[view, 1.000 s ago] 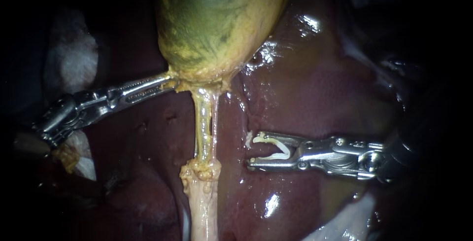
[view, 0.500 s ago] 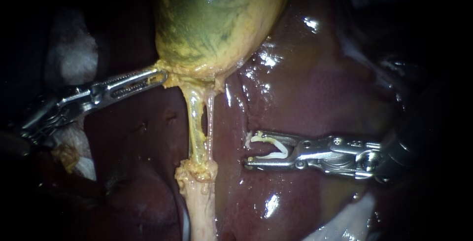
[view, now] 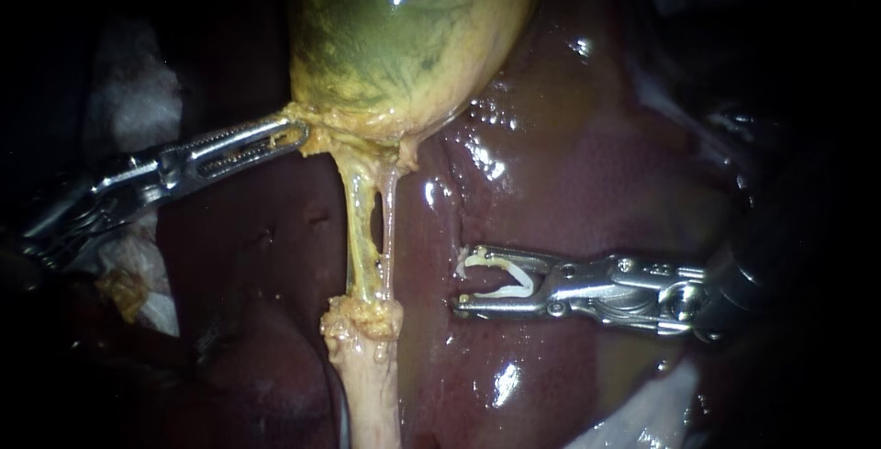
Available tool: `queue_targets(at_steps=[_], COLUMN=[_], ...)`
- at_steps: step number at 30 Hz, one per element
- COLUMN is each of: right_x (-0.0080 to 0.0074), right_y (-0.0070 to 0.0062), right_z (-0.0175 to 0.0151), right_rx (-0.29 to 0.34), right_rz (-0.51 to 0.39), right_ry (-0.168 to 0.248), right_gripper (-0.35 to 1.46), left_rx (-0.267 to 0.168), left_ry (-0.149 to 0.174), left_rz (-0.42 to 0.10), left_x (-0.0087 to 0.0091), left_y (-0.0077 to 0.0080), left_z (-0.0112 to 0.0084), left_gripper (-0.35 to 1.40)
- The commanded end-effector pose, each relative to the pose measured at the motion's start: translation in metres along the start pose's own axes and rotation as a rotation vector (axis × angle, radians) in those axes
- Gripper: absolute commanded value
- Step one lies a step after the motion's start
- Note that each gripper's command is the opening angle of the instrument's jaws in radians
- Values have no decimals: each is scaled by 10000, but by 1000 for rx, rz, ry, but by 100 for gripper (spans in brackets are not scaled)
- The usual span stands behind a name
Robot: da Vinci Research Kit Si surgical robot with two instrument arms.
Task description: Grabbing gallbladder
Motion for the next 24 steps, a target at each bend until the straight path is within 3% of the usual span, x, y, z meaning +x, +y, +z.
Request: queue_targets(at_steps=[1,24], right_x=[0,-1], right_y=[0,0], right_z=[0,0], right_rx=[0,0], right_rz=[0,-1], right_ry=[0,0], right_gripper=[60,60], left_rx=[0,0], left_ry=[0,3], left_rz=[0,0], left_x=[0,0], left_y=[0,0], left_z=[0,0], left_gripper=[-35,-35])
